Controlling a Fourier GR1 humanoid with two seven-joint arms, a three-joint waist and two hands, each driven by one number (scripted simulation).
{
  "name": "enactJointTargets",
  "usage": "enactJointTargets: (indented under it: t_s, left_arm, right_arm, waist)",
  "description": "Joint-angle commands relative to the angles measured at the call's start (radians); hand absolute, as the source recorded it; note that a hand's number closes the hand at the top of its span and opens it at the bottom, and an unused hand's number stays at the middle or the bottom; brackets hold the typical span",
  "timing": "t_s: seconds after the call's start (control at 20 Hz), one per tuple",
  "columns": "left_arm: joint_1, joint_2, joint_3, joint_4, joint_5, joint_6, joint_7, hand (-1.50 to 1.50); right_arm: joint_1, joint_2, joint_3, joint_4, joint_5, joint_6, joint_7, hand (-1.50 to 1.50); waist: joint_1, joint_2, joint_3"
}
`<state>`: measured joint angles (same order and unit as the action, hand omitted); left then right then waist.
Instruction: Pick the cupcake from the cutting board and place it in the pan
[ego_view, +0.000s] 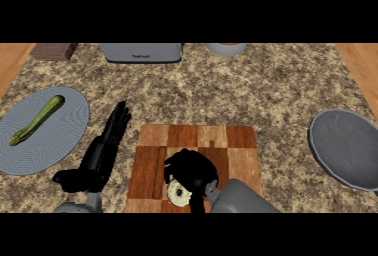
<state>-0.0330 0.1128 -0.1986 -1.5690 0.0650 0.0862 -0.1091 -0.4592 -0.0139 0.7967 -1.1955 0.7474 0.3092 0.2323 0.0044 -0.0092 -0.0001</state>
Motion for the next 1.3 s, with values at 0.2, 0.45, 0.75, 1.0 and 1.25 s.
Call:
enactJointTargets:
  t_s: [0.2, 0.45, 0.75, 1.0, 1.25]
  left_arm:
    - [0.048, -0.012, -0.005, -0.080, -0.021, -0.006, 0.036, 0.00]
    - [0.046, -0.015, 0.023, 0.011, -0.030, -0.034, -0.056, 0.00]
    - [0.016, -0.043, 0.021, 0.021, -0.038, -0.008, -0.022, 0.00]
    - [0.055, -0.012, 0.064, -0.018, -0.022, 0.006, 0.012, 0.00]
    - [0.036, -0.016, 0.075, -0.015, 0.000, -0.012, 0.001, 0.00]
  right_arm:
    - [-0.028, 0.013, 0.057, 0.124, 0.054, -0.095, -0.080, 1.50]
    - [0.034, 0.005, 0.031, 0.067, 0.151, -0.194, -0.126, 1.50]
    - [0.070, -0.055, -0.070, -0.148, 0.174, -0.272, -0.010, 1.50]
    - [0.284, -0.162, -0.168, -0.299, 0.236, -0.400, 0.234, 1.50]
    - [0.417, -0.250, -0.171, -0.638, 0.385, -0.509, 0.346, 1.50]
  waist:
    - [0.005, 0.009, 0.000]
    - [-0.002, 0.009, 0.000]
    - [-0.019, 0.005, 0.000]
    - [-0.092, -0.017, -0.001]
    - [-0.077, -0.011, -0.001]
